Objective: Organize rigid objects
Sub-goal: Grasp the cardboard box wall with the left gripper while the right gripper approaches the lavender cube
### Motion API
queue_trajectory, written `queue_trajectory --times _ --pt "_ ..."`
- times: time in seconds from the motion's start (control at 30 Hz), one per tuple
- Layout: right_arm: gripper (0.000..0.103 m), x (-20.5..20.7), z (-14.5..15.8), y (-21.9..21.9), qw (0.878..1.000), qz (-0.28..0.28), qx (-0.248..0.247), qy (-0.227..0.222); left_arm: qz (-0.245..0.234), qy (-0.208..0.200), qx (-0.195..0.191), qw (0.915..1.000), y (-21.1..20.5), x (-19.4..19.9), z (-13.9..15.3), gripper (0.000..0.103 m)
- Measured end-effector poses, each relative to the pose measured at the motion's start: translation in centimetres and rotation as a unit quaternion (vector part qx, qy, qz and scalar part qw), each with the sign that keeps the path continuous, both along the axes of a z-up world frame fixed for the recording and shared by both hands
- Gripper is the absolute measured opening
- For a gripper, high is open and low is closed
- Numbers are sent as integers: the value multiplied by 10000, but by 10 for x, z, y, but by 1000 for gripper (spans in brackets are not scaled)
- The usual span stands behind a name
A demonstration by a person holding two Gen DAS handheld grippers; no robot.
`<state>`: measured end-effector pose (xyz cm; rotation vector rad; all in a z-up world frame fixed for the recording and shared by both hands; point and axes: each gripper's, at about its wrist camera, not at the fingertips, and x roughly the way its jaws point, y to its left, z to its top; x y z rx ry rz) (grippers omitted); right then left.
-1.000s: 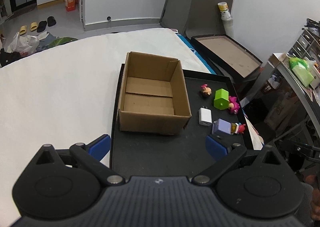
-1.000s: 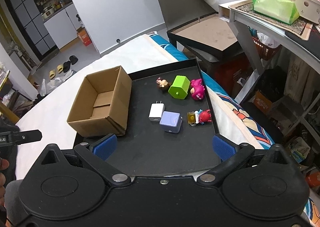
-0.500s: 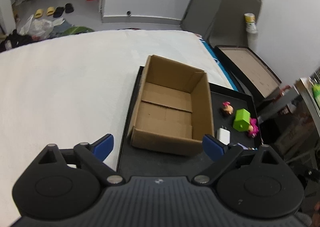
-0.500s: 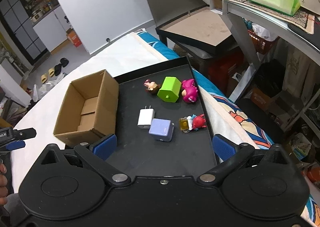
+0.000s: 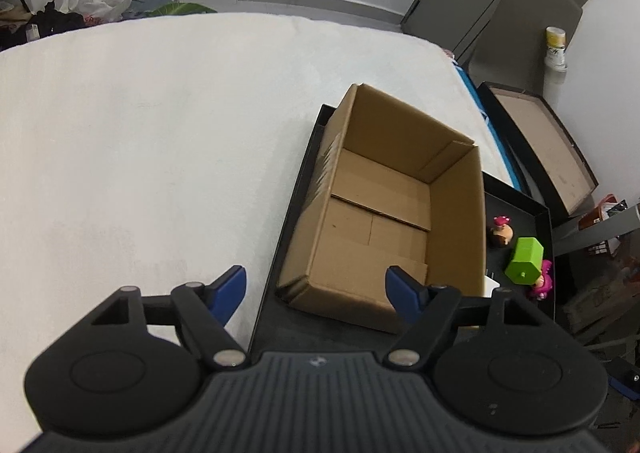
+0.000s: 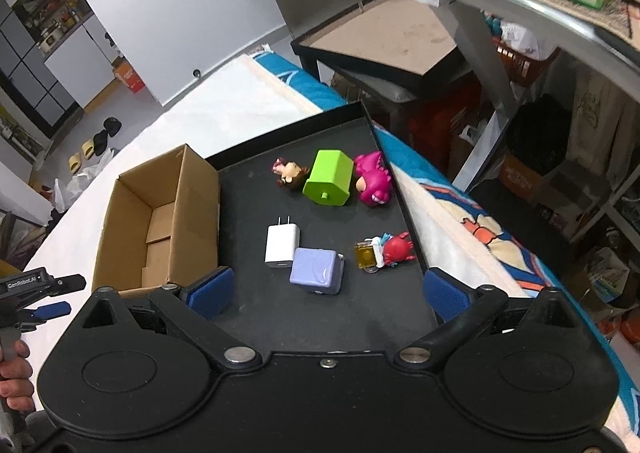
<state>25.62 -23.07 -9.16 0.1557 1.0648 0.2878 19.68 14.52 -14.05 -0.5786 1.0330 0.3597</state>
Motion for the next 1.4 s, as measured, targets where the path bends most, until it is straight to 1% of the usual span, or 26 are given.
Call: queue_trajectory --times 0.27,0.37,0.47,0.5,0.67,0.73,0.83,0.9,1.13,1.4 --pt "100 18 -23 16 9993 -90 -188 307 -12 131 -174 9998 8 13 -21 72" --pt "100 24 -29 21 9991 -108 -201 370 -23 183 -222 9996 9 16 -29 68" --pt "100 27 -34 28 9989 -100 -224 405 -30 208 -276 9994 10 19 -37 54" --pt "100 28 -36 30 9987 -124 -208 445 -41 230 -285 9993 10 20 -40 48" --pt "100 35 -48 42 9980 -107 -231 573 -26 162 -353 9992 14 21 -46 38" --pt "100 37 -52 47 9978 -78 -280 599 -22 153 -367 9992 13 21 -47 27" --pt "100 40 -58 50 9974 -82 -258 668 -27 155 -343 9993 9 21 -48 18" --pt "100 41 -61 52 9973 -95 -263 681 -49 148 -371 9992 7 21 -48 18" --pt "100 47 -75 52 9963 -168 -275 795 -213 205 -247 9993 -1 16 -44 16" --pt "100 49 -86 45 9948 -269 -164 969 -754 378 3 9964 -12 9 -39 14"
